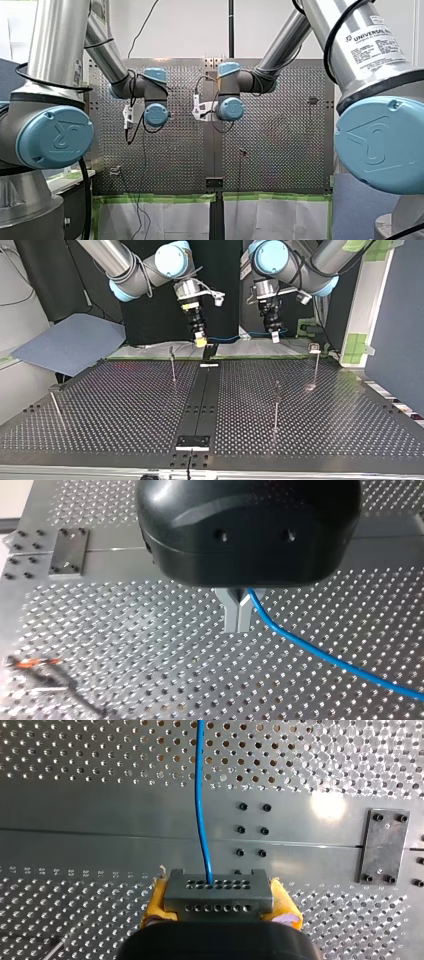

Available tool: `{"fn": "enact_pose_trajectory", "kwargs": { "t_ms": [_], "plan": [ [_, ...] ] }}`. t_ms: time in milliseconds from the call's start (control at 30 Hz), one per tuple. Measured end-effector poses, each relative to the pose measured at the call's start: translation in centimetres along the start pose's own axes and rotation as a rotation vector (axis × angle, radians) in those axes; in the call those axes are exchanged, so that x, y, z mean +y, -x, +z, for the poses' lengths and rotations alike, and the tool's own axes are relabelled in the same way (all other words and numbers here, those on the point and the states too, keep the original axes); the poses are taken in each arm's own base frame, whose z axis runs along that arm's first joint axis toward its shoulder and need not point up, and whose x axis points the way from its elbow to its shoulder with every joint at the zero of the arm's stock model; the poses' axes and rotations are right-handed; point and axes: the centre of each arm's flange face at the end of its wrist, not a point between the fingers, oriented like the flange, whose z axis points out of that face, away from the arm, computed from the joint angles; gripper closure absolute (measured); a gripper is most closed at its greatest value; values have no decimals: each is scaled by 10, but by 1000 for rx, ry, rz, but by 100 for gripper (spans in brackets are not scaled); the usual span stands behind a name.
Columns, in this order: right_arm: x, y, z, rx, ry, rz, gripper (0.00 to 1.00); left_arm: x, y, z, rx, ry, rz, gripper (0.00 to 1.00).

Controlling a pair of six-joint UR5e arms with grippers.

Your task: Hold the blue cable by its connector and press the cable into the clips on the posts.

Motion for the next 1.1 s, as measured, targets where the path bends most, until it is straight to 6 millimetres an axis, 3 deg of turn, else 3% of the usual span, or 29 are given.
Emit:
{"fn": "enact_pose_trajectory", "kwargs": {
  "t_ms": [400, 1100],
  "plan": [
    [-3, -29, 17, 8, -6, -12, 100, 13, 32, 9, -2, 1, -13, 100],
    [-8, -93, 50, 77, -9, -81, 100, 47, 58, 30, 64, 11, 40, 100]
  ]
}}
